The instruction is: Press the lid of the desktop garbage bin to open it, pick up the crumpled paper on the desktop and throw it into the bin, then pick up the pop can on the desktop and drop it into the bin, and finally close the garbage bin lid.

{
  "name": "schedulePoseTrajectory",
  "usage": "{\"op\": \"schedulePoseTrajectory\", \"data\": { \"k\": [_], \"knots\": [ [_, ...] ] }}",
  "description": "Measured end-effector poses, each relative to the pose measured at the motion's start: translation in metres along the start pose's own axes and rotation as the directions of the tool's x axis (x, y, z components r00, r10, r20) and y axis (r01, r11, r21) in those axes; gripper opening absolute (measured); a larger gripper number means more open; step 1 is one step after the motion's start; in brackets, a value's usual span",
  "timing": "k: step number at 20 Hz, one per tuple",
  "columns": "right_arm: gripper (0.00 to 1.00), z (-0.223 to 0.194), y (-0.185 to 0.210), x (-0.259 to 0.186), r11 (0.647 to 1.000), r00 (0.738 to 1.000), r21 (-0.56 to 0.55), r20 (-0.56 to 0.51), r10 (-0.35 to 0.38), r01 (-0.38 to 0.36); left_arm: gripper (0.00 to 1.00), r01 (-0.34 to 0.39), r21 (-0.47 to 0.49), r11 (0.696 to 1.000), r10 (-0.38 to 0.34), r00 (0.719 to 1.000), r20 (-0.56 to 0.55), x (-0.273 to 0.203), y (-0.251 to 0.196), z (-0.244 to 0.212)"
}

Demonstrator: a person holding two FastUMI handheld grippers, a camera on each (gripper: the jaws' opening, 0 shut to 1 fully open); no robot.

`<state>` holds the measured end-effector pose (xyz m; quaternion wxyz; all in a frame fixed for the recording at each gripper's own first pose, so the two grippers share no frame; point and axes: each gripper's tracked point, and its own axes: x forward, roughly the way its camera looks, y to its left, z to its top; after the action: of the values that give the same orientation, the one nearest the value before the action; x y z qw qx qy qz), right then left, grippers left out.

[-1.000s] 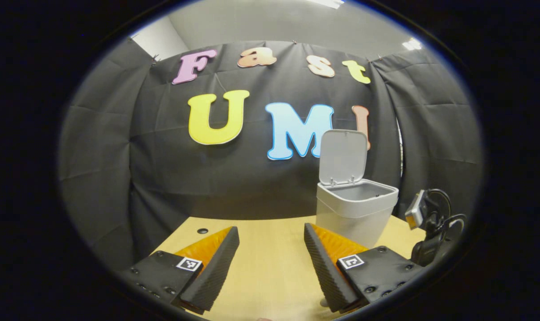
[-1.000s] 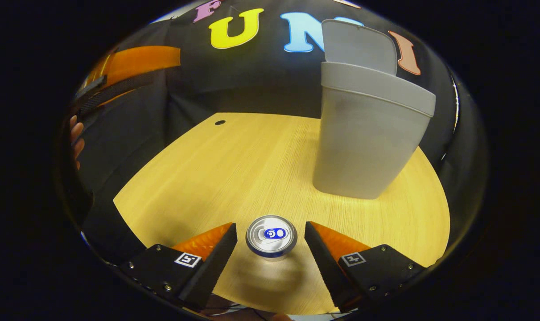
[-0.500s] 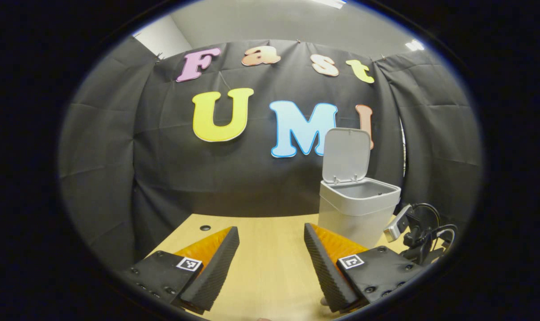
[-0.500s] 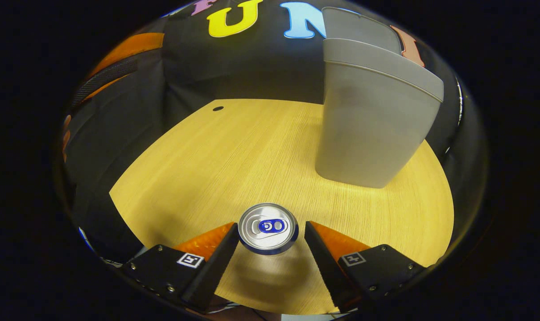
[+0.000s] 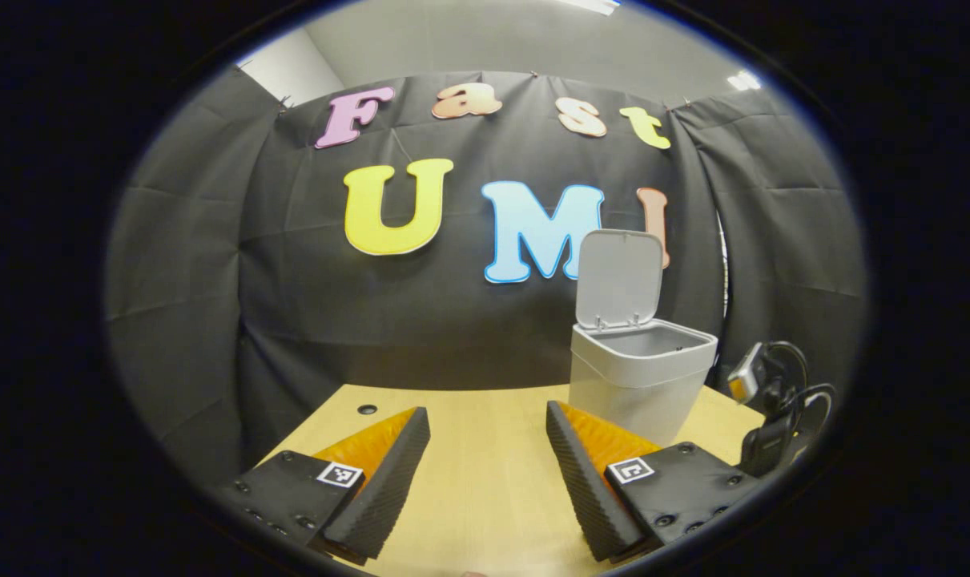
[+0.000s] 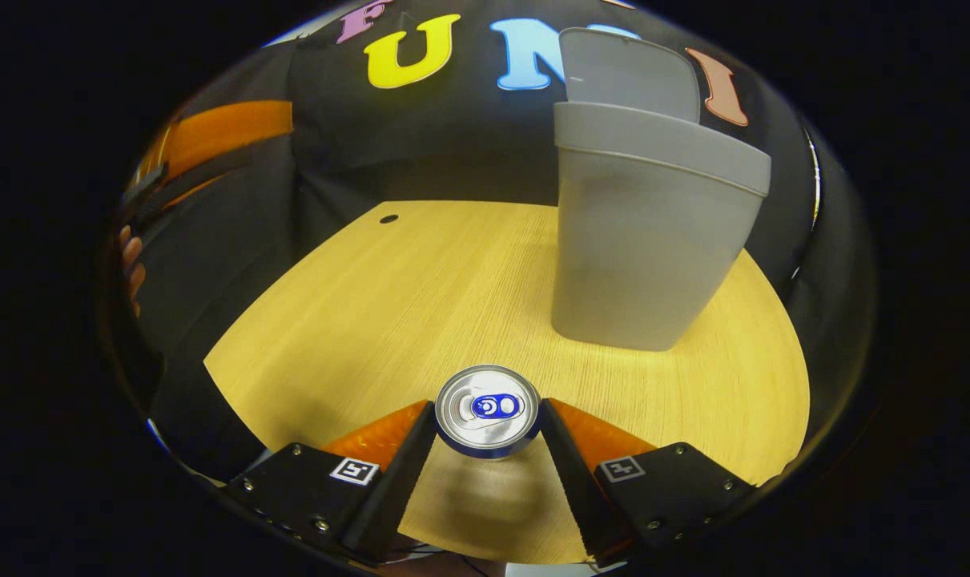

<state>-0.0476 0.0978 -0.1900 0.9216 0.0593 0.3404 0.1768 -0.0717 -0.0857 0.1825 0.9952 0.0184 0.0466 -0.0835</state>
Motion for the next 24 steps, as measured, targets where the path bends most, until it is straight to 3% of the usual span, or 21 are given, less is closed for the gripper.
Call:
{"op": "schedulePoseTrajectory", "data": {
  "k": [5, 10, 20, 24],
  "knots": [
    [0.85, 0.037, -0.009, -0.028, 0.999, 0.996, 0.046, 0.091, 0.001, -0.005, 0.96, 0.008, 0.004, 1.0, -0.008, 1.0, 0.008, 0.0, -0.007, 0.001],
    [0.85, 0.084, -0.022, -0.056, 0.998, 0.975, 0.063, 0.221, -0.016, 0.002, 0.96, 0.011, -0.012, 1.0, -0.011, 1.0, 0.004, 0.002, -0.011, 0.0],
    [0.84, 0.164, -0.042, -0.09, 0.996, 0.896, 0.086, 0.442, -0.042, 0.004, 0.96, 0.001, -0.003, 1.0, -0.001, 1.0, 0.013, 0.006, -0.009, 0.005],
    [0.84, 0.189, -0.047, -0.098, 0.996, 0.845, 0.079, 0.53, -0.066, 0.028, 0.96, -0.002, -0.001, 1.0, 0.002, 1.0, 0.018, 0.008, -0.007, 0.007]
  ]
}}
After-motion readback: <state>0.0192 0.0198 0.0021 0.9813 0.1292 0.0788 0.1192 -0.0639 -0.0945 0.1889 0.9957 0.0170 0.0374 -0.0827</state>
